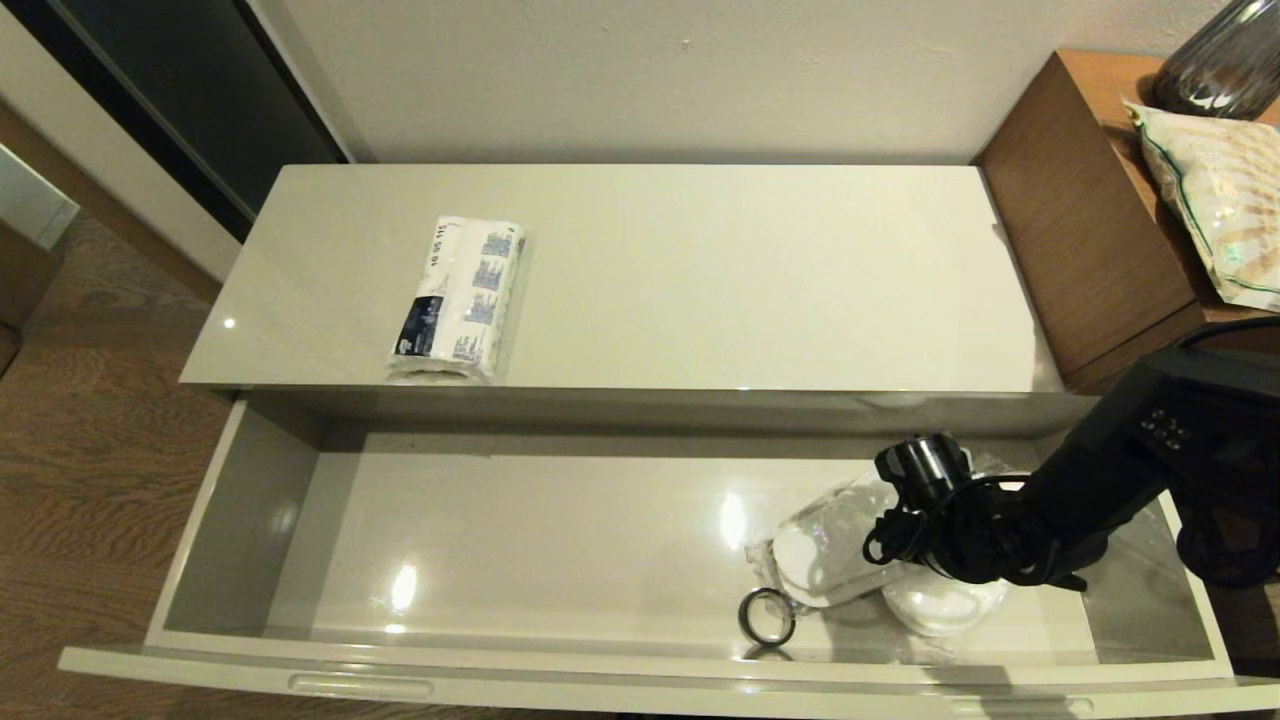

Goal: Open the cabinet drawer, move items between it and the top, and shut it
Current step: Take out the disposable slippers from the drawer

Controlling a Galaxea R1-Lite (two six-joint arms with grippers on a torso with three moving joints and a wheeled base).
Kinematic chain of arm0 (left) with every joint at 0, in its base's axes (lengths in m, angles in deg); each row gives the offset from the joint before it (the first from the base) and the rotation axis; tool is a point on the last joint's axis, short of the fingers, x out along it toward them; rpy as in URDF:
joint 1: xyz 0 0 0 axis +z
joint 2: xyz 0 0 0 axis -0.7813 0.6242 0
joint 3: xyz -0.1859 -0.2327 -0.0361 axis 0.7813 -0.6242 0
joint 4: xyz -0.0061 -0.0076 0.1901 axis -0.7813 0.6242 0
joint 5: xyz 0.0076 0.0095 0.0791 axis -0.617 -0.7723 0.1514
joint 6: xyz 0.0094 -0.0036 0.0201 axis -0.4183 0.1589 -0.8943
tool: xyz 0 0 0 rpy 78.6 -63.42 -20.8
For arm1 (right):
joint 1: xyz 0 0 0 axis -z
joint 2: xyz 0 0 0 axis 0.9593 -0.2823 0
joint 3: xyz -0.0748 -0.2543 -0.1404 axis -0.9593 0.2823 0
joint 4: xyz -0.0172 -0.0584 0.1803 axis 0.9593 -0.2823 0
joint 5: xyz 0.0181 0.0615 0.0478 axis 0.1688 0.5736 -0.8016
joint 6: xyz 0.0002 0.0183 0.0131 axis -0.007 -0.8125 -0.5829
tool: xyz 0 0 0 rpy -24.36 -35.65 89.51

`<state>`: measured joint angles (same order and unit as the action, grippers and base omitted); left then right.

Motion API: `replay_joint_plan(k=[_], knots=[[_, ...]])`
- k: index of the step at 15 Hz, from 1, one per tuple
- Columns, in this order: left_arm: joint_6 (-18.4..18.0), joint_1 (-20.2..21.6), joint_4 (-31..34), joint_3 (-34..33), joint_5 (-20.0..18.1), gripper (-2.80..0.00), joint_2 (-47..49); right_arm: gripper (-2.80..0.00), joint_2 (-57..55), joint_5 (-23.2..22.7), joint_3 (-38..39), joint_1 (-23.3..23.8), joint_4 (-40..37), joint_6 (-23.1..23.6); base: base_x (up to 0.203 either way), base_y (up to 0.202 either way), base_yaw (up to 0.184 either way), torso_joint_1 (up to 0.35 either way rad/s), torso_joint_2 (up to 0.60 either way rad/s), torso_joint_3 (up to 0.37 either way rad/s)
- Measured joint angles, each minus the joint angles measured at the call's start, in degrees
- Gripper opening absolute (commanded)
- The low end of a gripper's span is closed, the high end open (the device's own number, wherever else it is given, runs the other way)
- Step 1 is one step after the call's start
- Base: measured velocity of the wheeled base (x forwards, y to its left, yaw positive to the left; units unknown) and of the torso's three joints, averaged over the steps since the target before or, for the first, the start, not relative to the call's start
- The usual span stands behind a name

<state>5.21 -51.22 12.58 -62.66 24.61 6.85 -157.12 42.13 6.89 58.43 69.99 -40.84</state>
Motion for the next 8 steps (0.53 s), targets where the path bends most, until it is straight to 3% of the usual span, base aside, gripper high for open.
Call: replay_joint_plan(k=[8], knots=[[0.02, 0.00, -0.01, 0.00, -0.02, -2.80, 0.00, -2.80, 4.14, -1.66, -0.68, 0.30, -6.78, 0.37, 0.000, 0.000, 0.000, 0.000, 0.00, 0.000]])
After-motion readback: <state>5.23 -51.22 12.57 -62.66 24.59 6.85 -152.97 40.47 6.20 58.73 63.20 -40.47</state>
